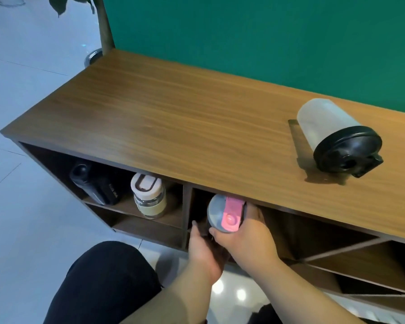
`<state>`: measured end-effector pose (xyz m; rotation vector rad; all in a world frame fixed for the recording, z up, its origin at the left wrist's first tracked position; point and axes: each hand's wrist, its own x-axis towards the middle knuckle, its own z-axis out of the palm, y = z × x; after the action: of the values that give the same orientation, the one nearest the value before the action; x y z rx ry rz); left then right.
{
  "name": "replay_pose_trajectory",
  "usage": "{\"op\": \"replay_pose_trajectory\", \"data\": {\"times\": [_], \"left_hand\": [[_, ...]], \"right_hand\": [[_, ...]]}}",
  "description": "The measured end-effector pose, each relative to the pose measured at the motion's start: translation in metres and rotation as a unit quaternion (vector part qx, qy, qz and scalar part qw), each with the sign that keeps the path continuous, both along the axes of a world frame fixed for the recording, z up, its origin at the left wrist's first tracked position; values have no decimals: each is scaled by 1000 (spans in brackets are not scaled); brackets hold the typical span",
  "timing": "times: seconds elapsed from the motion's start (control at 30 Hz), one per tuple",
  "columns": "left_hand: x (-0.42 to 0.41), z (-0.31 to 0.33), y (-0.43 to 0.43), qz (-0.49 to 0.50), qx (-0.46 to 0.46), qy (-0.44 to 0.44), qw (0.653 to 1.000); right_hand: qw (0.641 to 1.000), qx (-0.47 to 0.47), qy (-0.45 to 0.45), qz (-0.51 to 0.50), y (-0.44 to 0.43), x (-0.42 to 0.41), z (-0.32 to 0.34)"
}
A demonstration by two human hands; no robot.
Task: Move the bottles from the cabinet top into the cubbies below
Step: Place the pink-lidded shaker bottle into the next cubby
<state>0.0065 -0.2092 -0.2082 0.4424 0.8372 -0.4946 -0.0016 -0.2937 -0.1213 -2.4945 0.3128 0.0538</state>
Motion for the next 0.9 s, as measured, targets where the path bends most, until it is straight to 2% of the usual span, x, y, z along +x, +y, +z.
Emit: {"op": "replay_pose_trajectory", "data": {"times": [0.1, 0.2, 0.37, 0.6, 0.73, 0.83, 0.9], "left_hand": [[5, 3, 0, 7, -4, 8, 1000], [7, 3, 1, 8, -9, 14, 1000], [9, 2, 6, 5, 0, 22, 1000], [6, -3, 10, -23, 3, 21, 1000], [-3, 15, 13, -35, 30, 29, 999], [-9, 23, 14, -76, 38, 22, 996], [-14, 21, 11, -109, 81, 21, 990]], "right_hand": [[998, -26, 52, 25, 1, 8, -1], [997, -35, 57, 31, 4, 12, -4], [1000, 5, 13, 12, 2, 14, -10], [997, 58, 52, 5, -4, 13, -9], [994, 89, 55, 10, -7, -3, -4], [986, 144, 78, 17, -14, -26, 12], [981, 147, 114, 45, -20, -46, 34]]}}
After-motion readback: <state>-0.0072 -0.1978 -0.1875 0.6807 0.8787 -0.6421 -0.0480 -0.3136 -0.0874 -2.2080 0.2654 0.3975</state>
